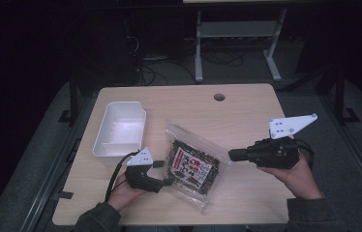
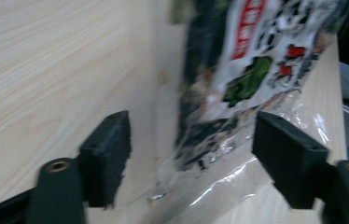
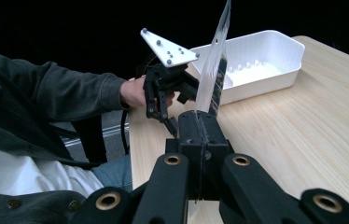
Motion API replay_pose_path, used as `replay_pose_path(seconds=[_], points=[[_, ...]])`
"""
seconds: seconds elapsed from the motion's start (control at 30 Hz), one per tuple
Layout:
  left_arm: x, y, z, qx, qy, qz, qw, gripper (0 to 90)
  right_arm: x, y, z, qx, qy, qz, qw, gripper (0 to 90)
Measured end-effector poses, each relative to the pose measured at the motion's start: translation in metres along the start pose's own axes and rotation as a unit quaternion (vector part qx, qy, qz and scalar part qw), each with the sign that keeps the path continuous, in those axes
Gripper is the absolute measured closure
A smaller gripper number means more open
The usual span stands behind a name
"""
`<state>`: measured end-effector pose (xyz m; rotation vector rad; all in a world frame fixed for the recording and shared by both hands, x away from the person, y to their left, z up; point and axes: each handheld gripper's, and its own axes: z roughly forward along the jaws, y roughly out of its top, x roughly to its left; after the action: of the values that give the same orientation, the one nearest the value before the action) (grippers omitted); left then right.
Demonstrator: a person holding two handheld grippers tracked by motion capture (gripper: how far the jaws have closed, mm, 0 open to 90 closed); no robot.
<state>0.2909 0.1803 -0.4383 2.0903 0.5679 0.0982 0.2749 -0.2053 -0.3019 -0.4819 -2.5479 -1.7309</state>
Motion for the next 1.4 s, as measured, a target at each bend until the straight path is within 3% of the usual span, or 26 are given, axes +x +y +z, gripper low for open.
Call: replay_pose_path(seconds=[0.3,0.4,0.47,0.6,0.7,0.83,0.87,1.0,1.03,1.27,1.4], points=[[-0.001,-0.001,0.000,0.023,-0.012,0.005,0.9997,51.1,-0.006,-0.005,0.007,0.018,-0.039,0.010,0.9991,88.9],[-0.007,0.000,-0.001,0.015,-0.018,0.014,0.9996,62.0,-0.011,-0.010,0.003,-0.006,-0.051,0.022,0.9984,89.3],[-0.009,0.000,-0.001,0.018,-0.017,0.018,0.9995,64.4,-0.015,-0.011,0.002,-0.015,-0.054,0.030,0.9980,89.3],[-0.012,0.000,0.000,0.028,-0.015,0.030,0.9990,67.5,-0.017,-0.011,0.003,-0.014,-0.064,0.032,0.9973,88.9],[-0.015,0.001,-0.001,0.028,-0.014,0.045,0.9985,72.2,-0.020,-0.016,0.005,-0.018,-0.078,0.041,0.9959,83.1],[-0.018,0.001,-0.001,0.029,-0.009,0.054,0.9981,72.8,-0.026,-0.022,0.005,-0.031,-0.085,0.061,0.9940,81.3],[-0.020,0.001,-0.001,0.030,-0.006,0.060,0.9977,73.1,-0.029,-0.025,0.005,-0.036,-0.088,0.071,0.9929,77.3],[-0.021,0.001,0.000,0.031,-0.001,0.062,0.9976,73.9,-0.033,-0.029,0.007,-0.040,-0.091,0.084,0.9915,69.1],[-0.021,0.001,-0.001,0.029,0.002,0.064,0.9975,75.1,-0.036,-0.032,0.010,-0.043,-0.099,0.095,0.9896,59.5],[-0.021,0.001,-0.001,0.029,0.002,0.064,0.9975,76.0,-0.046,-0.049,0.020,-0.048,-0.103,0.125,0.9857,56.9],[-0.022,0.001,-0.001,0.027,0.004,0.065,0.9975,76.0,-0.052,-0.064,0.034,-0.029,-0.094,0.146,0.9843,50.3]])
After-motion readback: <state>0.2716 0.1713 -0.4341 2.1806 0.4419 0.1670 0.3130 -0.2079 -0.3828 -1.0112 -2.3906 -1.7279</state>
